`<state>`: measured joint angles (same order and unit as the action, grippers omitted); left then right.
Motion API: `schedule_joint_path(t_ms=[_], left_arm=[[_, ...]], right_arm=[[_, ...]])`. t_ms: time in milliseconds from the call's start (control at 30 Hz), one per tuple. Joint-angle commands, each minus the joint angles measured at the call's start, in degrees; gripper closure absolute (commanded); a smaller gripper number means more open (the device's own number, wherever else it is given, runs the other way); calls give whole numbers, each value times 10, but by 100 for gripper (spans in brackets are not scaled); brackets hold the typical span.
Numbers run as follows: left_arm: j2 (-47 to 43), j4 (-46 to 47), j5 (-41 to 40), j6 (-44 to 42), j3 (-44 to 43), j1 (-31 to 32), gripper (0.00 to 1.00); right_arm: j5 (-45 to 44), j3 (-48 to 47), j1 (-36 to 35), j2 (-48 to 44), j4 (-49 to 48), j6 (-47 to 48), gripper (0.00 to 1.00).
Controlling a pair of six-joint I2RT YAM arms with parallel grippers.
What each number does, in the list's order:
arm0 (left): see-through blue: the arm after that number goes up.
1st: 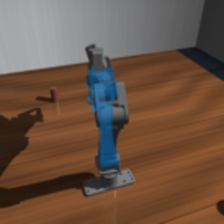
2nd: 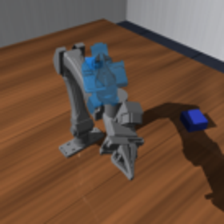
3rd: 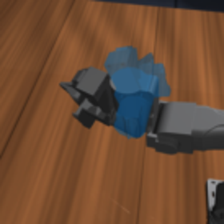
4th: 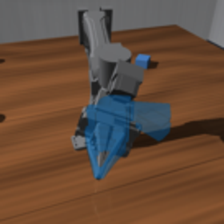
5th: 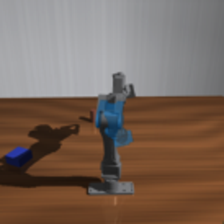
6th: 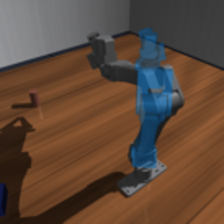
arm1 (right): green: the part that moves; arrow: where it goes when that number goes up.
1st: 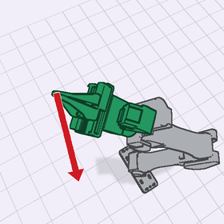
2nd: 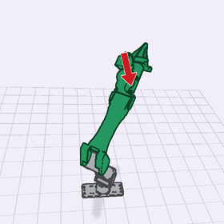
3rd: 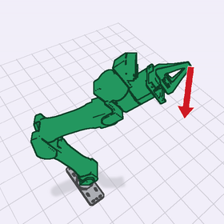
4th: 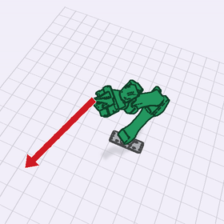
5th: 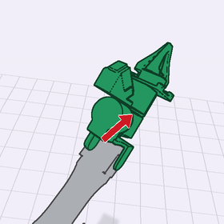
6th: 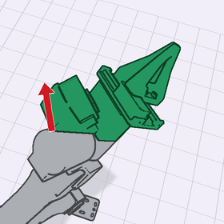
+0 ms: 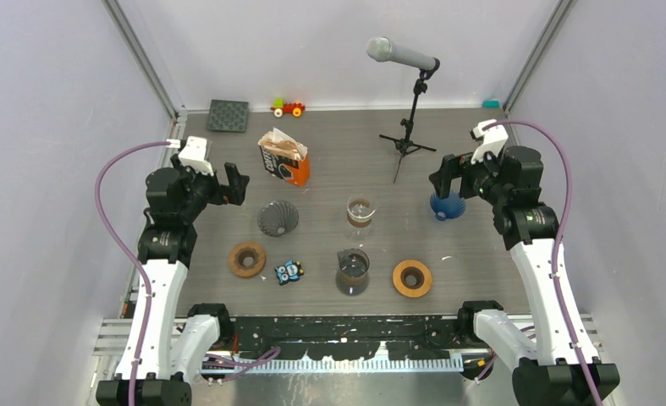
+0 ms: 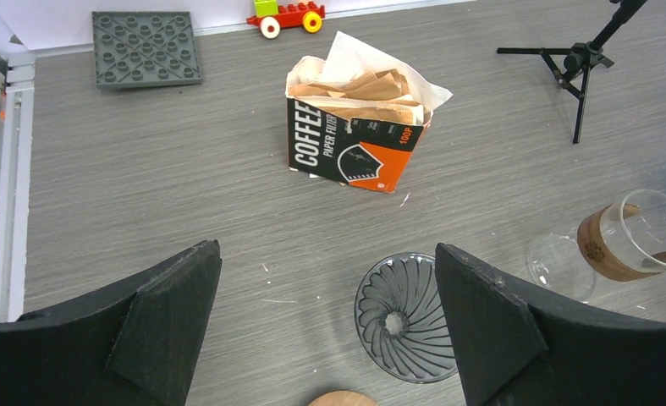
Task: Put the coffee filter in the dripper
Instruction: Move the coffee server to the center of the board.
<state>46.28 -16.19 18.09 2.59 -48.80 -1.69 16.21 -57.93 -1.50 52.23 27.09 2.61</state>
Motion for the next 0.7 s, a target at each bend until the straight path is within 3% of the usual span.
schedule_joint_path(t_ms=[0, 300, 667], left_arm=[[6, 9, 10, -6, -2, -6, 0], [17, 4, 10, -19, -3, -12, 0], [48, 2, 31, -11, -3, -23, 0]], right_arm=[[122, 5, -3, -6, 38, 84, 0], [60, -10, -16, 27, 24, 40, 0], [-22, -84, -205, 168, 56, 64, 10]])
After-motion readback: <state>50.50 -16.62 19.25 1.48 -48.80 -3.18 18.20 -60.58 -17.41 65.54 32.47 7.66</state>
